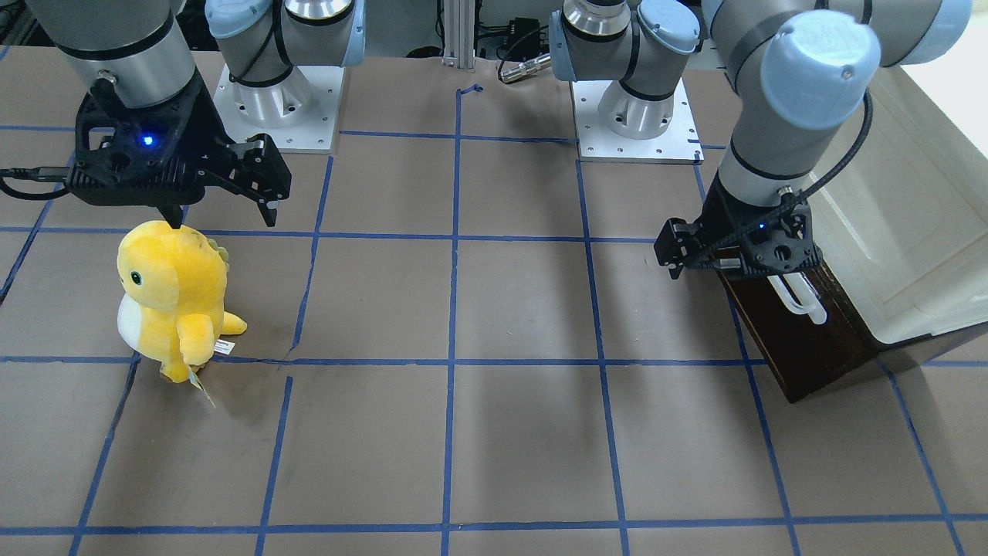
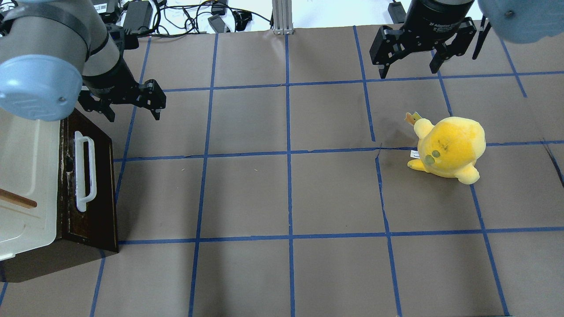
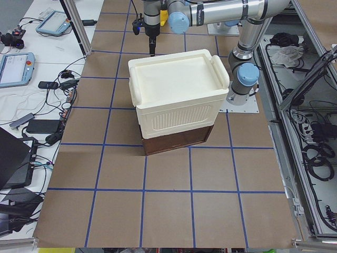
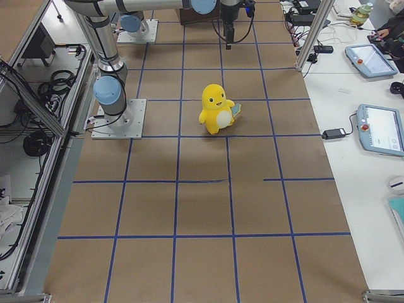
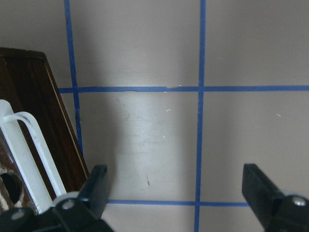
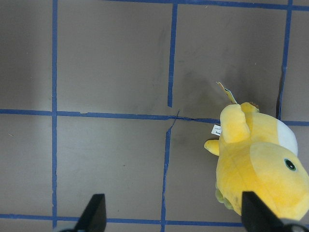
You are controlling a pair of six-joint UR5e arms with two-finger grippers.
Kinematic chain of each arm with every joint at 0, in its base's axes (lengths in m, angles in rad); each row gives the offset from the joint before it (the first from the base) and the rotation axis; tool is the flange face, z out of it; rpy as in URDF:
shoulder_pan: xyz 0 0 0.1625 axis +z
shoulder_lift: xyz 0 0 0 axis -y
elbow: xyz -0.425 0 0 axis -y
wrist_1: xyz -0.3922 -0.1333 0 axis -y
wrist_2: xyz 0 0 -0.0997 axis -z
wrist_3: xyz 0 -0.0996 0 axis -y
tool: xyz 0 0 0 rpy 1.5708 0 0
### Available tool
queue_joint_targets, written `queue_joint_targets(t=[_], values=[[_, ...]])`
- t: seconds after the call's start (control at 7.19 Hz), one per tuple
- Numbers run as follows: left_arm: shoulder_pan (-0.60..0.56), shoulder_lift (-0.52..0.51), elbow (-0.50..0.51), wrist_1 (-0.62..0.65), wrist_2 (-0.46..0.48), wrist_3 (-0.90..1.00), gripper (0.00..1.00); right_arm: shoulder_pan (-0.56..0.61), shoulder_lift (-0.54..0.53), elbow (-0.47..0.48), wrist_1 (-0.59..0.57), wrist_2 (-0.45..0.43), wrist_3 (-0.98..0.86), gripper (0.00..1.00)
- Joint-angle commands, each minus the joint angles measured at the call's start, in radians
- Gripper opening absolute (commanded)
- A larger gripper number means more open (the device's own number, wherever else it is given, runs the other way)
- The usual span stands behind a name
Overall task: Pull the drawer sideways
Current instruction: 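Move the left gripper down to the white drawer handle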
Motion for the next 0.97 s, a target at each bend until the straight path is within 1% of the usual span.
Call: queue_joint_targets(t=[0.0, 0.14, 0.28, 0.42, 0.56, 0.7, 0.83], values=[[-0.003, -0.075, -0.03, 0.026, 0.157, -0.149, 1.0, 0.0, 0.0, 0.0, 0.0, 0.001, 0.001, 1.0], [-0.005, -0.11, -0.03, 0.026, 0.206, -0.177, 1.0, 0.0, 0.0, 0.0, 0.0, -0.001, 0.001, 1.0], [-0.009, -0.138, -0.03, 0.05, 0.209, -0.212, 1.0, 0.0, 0.0, 0.0, 0.0, -0.001, 0.001, 1.0], [-0.041, -0.17, -0.03, 0.052, 0.294, -0.275, 1.0, 0.0, 0.0, 0.0, 0.0, -0.001, 0.001, 1.0], [-0.089, -0.208, -0.03, 0.043, 0.433, -0.36, 1.0, 0.0, 0.0, 0.0, 0.0, -0.001, 0.001, 1.0], [-0.109, -0.234, -0.03, 0.038, 0.508, -0.396, 1.0, 0.0, 0.0, 0.0, 0.0, -0.001, 0.001, 1.0], [-0.109, -0.242, -0.03, 0.036, 0.521, -0.401, 1.0, 0.0, 0.0, 0.0, 0.0, -0.001, 0.001, 1.0]])
